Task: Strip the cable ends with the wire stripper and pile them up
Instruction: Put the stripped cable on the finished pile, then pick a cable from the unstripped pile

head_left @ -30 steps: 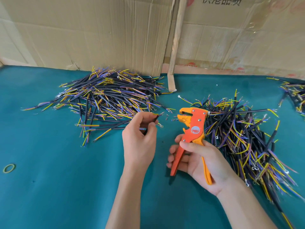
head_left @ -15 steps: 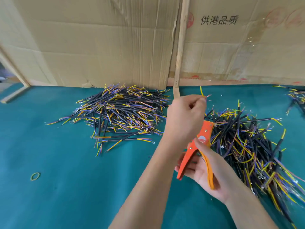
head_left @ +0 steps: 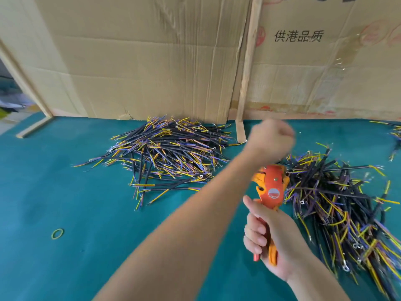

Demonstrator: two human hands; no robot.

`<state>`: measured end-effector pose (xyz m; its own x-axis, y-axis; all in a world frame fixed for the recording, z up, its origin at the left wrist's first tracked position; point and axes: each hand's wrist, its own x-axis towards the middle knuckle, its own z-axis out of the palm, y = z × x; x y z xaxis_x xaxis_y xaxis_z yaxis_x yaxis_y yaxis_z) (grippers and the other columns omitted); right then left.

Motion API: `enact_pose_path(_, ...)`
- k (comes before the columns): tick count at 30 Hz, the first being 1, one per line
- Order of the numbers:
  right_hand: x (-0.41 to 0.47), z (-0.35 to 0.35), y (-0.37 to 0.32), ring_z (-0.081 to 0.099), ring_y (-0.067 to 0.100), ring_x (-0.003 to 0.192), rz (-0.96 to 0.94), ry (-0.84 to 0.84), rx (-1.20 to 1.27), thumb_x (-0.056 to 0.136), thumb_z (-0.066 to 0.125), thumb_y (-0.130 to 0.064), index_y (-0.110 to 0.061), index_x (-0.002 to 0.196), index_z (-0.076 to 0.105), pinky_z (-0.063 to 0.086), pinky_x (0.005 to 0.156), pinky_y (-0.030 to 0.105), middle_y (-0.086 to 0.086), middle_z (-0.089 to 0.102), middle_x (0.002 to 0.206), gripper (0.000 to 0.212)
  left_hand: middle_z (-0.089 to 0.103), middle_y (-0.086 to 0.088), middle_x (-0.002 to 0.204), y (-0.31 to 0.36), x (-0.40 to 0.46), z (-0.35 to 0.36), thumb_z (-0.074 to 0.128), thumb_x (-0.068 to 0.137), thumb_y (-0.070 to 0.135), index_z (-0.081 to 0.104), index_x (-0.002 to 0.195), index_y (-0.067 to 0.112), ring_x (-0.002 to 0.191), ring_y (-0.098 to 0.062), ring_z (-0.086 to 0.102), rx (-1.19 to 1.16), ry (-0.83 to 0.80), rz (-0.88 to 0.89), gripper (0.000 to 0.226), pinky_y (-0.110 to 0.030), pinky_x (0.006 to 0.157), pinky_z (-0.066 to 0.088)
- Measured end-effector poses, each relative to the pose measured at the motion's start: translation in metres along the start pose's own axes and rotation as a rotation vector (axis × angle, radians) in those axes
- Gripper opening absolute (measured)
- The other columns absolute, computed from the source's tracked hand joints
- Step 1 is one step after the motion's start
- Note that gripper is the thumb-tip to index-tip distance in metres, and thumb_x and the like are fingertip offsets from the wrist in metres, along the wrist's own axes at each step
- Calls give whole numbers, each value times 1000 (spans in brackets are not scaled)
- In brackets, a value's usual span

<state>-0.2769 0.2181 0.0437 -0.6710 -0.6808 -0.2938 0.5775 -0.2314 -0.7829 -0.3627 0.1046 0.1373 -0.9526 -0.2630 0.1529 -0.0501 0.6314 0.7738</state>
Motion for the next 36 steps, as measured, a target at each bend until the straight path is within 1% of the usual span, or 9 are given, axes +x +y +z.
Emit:
enact_pose_path(4, -4, 0, -3, 66, 40, 66, 25, -35, 47, 73, 80, -15, -4, 89, 68, 59, 61, 44, 27, 65, 79, 22, 73, -16, 107, -91, 3, -71, 53, 83, 22, 75, 107, 14, 103, -36, 66, 390, 136, -217, 34, -39, 89, 56)
enact_pose_path(9, -1, -7, -8, 34, 21, 39, -52, 52, 24, 63, 87, -18, -17, 70, 53, 36, 39, 30, 6, 33, 55, 35, 65, -11, 117, -167, -11, -115, 52, 98, 29, 70, 117, 18, 110, -35, 61, 795, 170, -262, 28, -44, 92, 47)
enact_pose_path(11, -1, -9, -10, 45, 25, 45, -67, 20, 52, 62, 87, -10, -15, 72, 62, 46, 44, 36, 13, 44, 60, 27, 64, -10, 118, -171, -7, -118, 54, 97, 29, 72, 115, 20, 112, -35, 60, 828, 191, -218, 27, -44, 94, 46)
enact_pose_path(13, 0, -11, -11, 59, 34, 63, -39, -44, 72, 68, 83, -7, -10, 83, 70, 58, 61, 45, 20, 57, 77, 20, 62, -10, 121, -168, -1, -121, 55, 93, 23, 74, 113, 20, 117, -35, 56, 823, 136, -239, 27, -46, 98, 44)
enact_pose_path(16, 3, -16, -11, 63, 39, 74, 6, -80, 78, 67, 83, 4, -4, 91, 71, 59, 73, 49, 24, 59, 86, 28, 62, -10, 123, -160, 8, -129, 55, 91, 19, 72, 111, 17, 120, -35, 53, 862, 5, -272, 26, -48, 99, 41)
enact_pose_path(21, 7, -22, -11, 64, 40, 76, 27, -49, 147, 67, 83, -5, -1, 98, 71, 59, 75, 50, 25, 61, 89, 33, 67, -9, 118, -151, 13, -137, 58, 95, 19, 65, 103, 19, 114, -34, 58, 904, -32, -202, 10, -45, 95, 41)
enact_pose_path(26, 6, -21, -13, 64, 41, 76, 46, -66, 156, 71, 79, -3, 1, 99, 71, 59, 76, 51, 26, 61, 90, 29, 69, -9, 103, -132, 7, -143, 67, 92, 20, 67, 98, 20, 96, -36, 63, 698, 154, -24, 6, -43, 84, 53)
enact_pose_path(31, 4, -21, -14, 64, 41, 76, 48, -50, 149, 77, 73, -1, 2, 100, 71, 59, 75, 51, 27, 61, 90, 23, 66, 1, 74, -94, 3, -142, 73, 90, 13, 75, 97, 14, 70, -23, 63, 346, 295, 123, 7, -29, 70, 53)
enact_pose_path(36, -1, -19, -15, 48, 28, 55, 36, -45, 43, 66, 85, -10, -9, 79, 62, 49, 54, 40, 13, 45, 69, 27, 58, 3, 64, -72, -26, -102, 64, 96, -1, 71, 113, 7, 47, -9, 57, -264, 167, 20, 20, -25, 47, 56)
